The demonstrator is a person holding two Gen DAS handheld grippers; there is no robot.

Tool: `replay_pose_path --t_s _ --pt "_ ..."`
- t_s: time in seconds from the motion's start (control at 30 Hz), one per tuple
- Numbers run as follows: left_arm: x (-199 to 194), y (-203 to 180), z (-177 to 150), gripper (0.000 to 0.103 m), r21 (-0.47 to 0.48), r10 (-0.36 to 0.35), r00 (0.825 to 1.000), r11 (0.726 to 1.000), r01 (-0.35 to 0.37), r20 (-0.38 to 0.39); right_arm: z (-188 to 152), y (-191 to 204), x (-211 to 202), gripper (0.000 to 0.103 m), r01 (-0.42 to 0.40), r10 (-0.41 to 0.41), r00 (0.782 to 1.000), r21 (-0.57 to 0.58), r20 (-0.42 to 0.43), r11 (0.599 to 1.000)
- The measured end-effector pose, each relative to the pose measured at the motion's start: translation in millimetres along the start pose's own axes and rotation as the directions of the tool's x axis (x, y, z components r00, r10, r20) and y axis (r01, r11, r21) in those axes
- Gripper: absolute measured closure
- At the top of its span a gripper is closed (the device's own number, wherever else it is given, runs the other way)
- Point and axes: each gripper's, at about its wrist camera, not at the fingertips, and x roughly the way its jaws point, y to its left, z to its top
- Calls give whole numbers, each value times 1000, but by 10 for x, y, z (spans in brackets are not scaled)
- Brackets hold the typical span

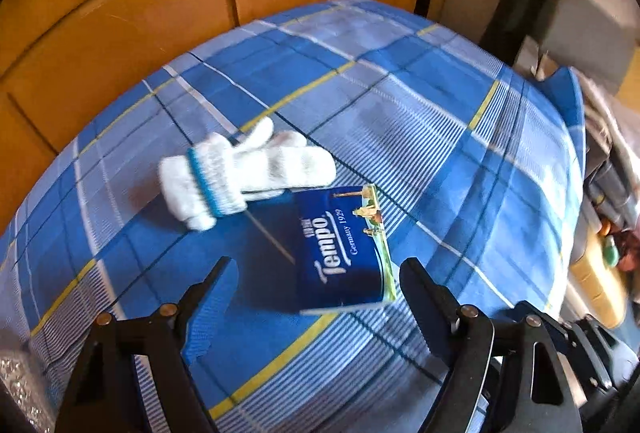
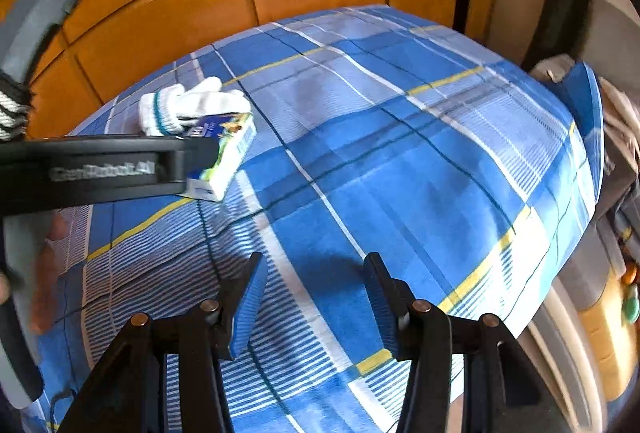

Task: Organize soft objects
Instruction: 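Grasp the blue Tempo tissue pack with the left tool while the right tool grasps the white sock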

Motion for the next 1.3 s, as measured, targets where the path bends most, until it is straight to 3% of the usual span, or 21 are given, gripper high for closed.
replay_pose_path --t_s 0.1,0.13,0.17,0.2,0.43,0.57,0.67,0.77,0.9,1.07,1.2,1.3 --pt "158 -7 26 21 -4 8 1000 1000 -8 -18 1 7 7 52 5 -5 1000 -10 6 1000" --pt "219 20 26 26 -21 -4 1000 1000 3 -29 1 5 10 52 4 -4 1000 -9 7 1000" --pt "277 64 13 45 -50 -40 998 998 38 -46 0 5 13 52 3 -3 1000 -12 7 1000" --pt "268 87 -3 49 -66 -44 999 997 42 -25 -1 2 13 52 3 -3 1000 -15 8 1000" --pt "-15 436 -447 50 -129 -35 999 991 36 12 -6 40 22 49 8 -7 1000 -39 7 999" --pt "-243 730 -919 50 -184 50 998 982 -43 30 59 92 23 49 -49 48 999 -78 -16 996" --pt "-364 833 -1169 49 -203 85 995 976 -73 52 166 248 -6 49 -96 99 995 -196 8 976" --pt "-423 910 -1322 49 -229 88 993 971 -68 82 331 516 -1 49 -132 158 987 -381 38 915" --pt "-441 953 -1371 49 -254 83 991 966 -54 102 654 870 153 49 -110 189 979 -588 74 801" --pt "-427 963 -1364 49 -261 74 991 964 -43 110 918 1291 474 47 -63 174 982 -747 72 662" --pt "-430 983 -1376 50 -275 65 990 961 -30 121 1019 1590 766 42 -65 143 990 -835 17 546" --pt "-435 973 -1385 50 -276 69 990 961 -32 126 1110 1721 942 42 -66 134 991 -848 6 525"
